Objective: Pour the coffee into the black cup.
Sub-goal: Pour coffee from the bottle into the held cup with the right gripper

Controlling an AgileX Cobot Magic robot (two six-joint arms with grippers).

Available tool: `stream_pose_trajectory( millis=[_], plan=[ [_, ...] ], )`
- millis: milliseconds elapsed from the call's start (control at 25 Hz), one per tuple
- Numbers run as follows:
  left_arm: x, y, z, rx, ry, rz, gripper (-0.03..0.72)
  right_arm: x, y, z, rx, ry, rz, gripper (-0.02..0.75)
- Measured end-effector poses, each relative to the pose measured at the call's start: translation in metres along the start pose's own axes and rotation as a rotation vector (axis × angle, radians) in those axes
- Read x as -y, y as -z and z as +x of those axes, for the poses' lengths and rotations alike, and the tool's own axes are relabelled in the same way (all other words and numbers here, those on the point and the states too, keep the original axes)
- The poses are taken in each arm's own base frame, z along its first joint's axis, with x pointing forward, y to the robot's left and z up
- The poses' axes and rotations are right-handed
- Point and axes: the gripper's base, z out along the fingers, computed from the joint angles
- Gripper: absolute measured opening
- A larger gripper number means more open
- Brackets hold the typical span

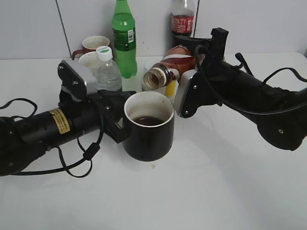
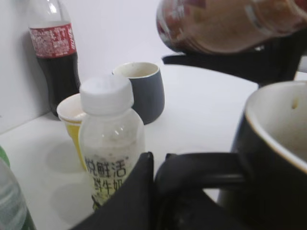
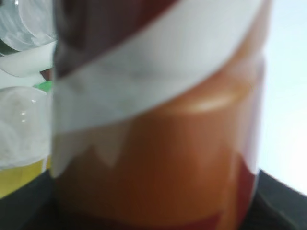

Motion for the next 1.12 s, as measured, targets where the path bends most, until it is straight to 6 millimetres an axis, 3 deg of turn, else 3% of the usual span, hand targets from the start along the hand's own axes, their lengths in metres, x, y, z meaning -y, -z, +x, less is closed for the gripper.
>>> stream_pose_trajectory(
  millis=[240,1120],
  plan=[
    [0.004,0.007,0.008,-0.033,0.013,0.006,0.037,0.000,0.000,0.000,0.002,0.085,0.002,0.503],
    [0.009,0.013,0.006,-0.038,0.003,0.033,0.037,0.002,0.000,-0.001,0.010,0.241,0.016,0.503]
  ],
)
